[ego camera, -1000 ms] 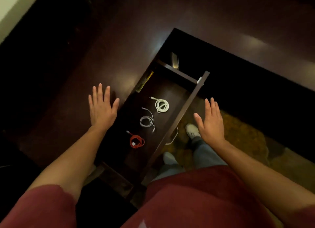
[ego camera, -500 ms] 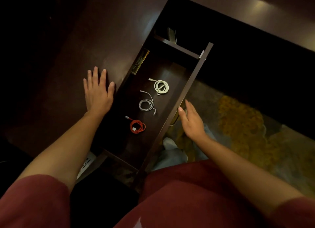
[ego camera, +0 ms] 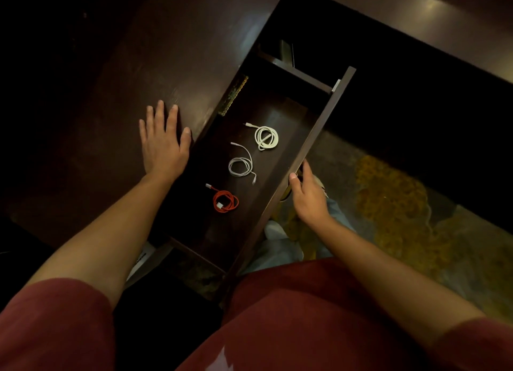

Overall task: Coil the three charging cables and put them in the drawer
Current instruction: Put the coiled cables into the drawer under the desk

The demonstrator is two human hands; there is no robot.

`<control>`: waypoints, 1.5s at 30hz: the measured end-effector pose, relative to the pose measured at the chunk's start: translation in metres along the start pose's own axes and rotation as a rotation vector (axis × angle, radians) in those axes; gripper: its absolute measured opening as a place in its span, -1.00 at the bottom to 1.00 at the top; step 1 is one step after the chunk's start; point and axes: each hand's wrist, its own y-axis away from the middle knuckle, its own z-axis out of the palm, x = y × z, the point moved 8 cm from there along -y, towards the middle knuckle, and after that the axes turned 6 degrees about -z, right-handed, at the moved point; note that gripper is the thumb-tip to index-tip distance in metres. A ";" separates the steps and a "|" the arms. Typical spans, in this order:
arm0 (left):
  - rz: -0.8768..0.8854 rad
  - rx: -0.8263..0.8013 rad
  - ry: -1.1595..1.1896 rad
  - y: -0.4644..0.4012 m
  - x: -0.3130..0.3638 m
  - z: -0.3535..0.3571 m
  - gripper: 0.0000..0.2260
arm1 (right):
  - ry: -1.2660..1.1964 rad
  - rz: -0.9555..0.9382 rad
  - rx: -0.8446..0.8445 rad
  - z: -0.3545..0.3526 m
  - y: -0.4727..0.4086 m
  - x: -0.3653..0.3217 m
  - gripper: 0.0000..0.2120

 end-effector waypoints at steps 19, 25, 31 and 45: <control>-0.001 -0.021 0.036 -0.003 -0.001 0.001 -0.45 | -0.169 0.187 -0.219 0.016 -0.042 -0.024 -0.55; 0.005 -0.035 0.047 -0.003 -0.001 -0.002 -0.45 | -0.291 0.252 -0.258 0.033 -0.061 -0.034 -0.57; -0.013 -0.047 0.034 -0.003 -0.002 -0.004 -0.44 | -0.398 0.288 -0.290 0.049 -0.075 -0.061 -0.61; -0.004 -0.053 0.037 -0.003 -0.003 -0.003 -0.44 | -0.720 0.415 -0.269 0.089 -0.102 -0.091 -0.31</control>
